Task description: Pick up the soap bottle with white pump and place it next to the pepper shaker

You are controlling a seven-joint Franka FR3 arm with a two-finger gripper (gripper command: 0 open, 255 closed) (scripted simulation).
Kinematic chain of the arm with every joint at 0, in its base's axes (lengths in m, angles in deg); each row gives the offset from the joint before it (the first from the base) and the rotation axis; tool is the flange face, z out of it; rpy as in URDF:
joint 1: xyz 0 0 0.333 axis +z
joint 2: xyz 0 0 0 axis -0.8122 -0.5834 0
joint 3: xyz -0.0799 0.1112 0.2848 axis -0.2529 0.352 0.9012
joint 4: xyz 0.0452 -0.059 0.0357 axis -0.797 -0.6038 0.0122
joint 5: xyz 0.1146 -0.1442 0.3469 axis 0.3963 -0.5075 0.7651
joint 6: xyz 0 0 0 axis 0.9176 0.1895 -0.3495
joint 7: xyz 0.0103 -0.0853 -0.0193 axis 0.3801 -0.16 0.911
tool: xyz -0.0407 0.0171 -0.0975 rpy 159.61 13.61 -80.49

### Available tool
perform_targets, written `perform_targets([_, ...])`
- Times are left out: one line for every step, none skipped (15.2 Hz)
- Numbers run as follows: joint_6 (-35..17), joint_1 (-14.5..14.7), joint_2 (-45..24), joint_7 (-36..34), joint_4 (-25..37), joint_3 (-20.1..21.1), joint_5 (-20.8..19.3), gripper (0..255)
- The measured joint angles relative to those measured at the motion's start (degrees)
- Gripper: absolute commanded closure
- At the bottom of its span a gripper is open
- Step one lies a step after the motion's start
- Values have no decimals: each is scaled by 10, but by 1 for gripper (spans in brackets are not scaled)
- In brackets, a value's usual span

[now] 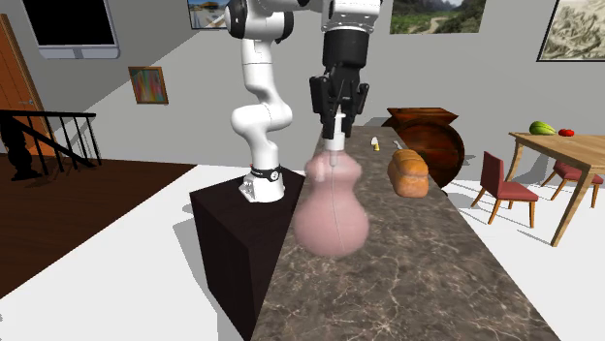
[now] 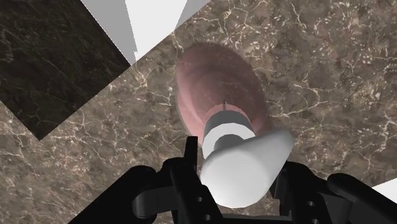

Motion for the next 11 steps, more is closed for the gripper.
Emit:
perform_targets([9, 1, 1, -1, 8, 1, 0, 255])
perform_targets([17, 1, 0, 1, 16, 1, 1, 255])
perform_targets([24, 1, -1, 1, 25, 1, 1, 255])
perform_targets([33, 1, -3, 3, 36, 1, 2, 255])
perform_targets([41, 1, -4, 4, 45, 1, 2, 255])
perform_targets([48, 1, -4, 4, 52, 1, 2, 255])
perform_targets([55, 1, -6, 6, 61, 1, 3, 255])
perform_targets([63, 1, -7, 7, 70, 1, 3, 255])
perform_targets([72, 1, -8, 8, 80, 1, 4, 255])
perform_targets([78, 3, -1, 5, 79, 3, 2, 255])
perform_targets([84, 5, 8, -1, 75, 7, 0, 255])
